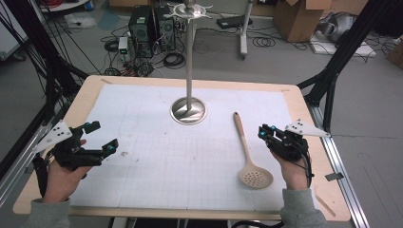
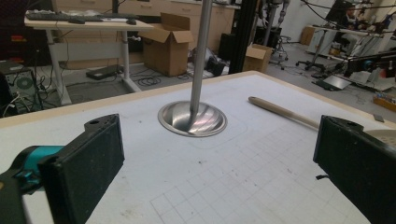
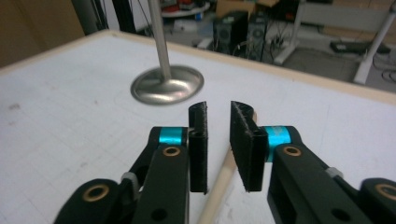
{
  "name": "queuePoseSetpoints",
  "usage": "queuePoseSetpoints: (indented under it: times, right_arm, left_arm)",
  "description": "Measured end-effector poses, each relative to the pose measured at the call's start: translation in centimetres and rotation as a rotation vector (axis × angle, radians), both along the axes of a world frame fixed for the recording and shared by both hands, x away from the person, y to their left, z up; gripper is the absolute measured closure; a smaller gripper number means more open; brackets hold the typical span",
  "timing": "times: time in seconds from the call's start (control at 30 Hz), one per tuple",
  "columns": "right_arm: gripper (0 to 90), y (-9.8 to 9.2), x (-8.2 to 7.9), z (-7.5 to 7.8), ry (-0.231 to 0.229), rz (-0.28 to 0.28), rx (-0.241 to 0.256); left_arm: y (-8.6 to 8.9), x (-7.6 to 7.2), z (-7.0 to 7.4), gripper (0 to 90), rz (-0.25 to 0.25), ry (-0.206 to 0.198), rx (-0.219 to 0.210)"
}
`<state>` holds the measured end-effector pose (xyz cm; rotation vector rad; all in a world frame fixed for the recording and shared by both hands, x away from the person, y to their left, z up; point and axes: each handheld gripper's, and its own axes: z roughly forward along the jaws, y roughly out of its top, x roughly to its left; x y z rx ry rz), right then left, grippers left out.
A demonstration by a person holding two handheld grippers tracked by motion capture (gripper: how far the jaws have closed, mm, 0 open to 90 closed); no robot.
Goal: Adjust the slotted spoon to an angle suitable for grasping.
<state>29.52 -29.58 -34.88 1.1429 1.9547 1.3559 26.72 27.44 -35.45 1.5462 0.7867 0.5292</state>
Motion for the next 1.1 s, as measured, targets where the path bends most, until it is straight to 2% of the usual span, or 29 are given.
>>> queuePoseSetpoints:
  times: [0.03,0.1,0.13,0.27,0.37,0.5,0.77,0.87,0.97,1.1]
  right_arm:
    - [83.2,0.2,0.4,-0.3,0.031,0.0,-0.012]
    - [84.6,0.3,0.6,-0.4,0.036,-0.002,-0.021]
    - [88.9,0.4,1.1,-0.6,0.045,-0.006,-0.026]
    - [89.5,0.5,1.9,-1.0,0.06,-0.019,-0.05]
    - [89.7,1.0,2.8,-1.7,0.088,-0.042,-0.099]
    - [89.9,1.4,3.4,-2.1,0.119,-0.043,-0.134]
    - [90.0,1.7,4.8,-3.0,0.155,-0.059,-0.098]
    - [90.0,1.7,5.1,-3.2,0.162,-0.056,-0.1]
    - [90.0,1.7,5.8,-3.9,0.198,-0.054,-0.126]
    - [90.0,1.9,6.3,-4.4,0.224,-0.06,-0.131]
  left_arm:
    - [-0.1,0.1,-0.1,2.2,-0.002,0.002,0.001]
    - [-0.1,0.1,-0.1,2.2,-0.005,0.003,0.002]
    - [-0.2,0.2,-0.1,2.2,-0.006,0.005,0.004]
    - [-0.3,0.3,-0.3,2.2,-0.01,0.013,0.011]
    - [-0.5,0.3,-0.5,2.2,-0.013,0.02,0.013]
    - [-0.5,0.2,-0.6,2.2,-0.016,0.023,0.016]
    - [-0.6,0.2,-0.7,2.2,-0.021,0.029,0.023]
    - [-0.6,0.2,-0.8,2.2,-0.022,0.031,0.023]
    - [-0.6,0.2,-0.8,2.2,-0.022,0.033,0.024]
    - [-0.6,0.2,-0.8,2.2,-0.023,0.033,0.023]
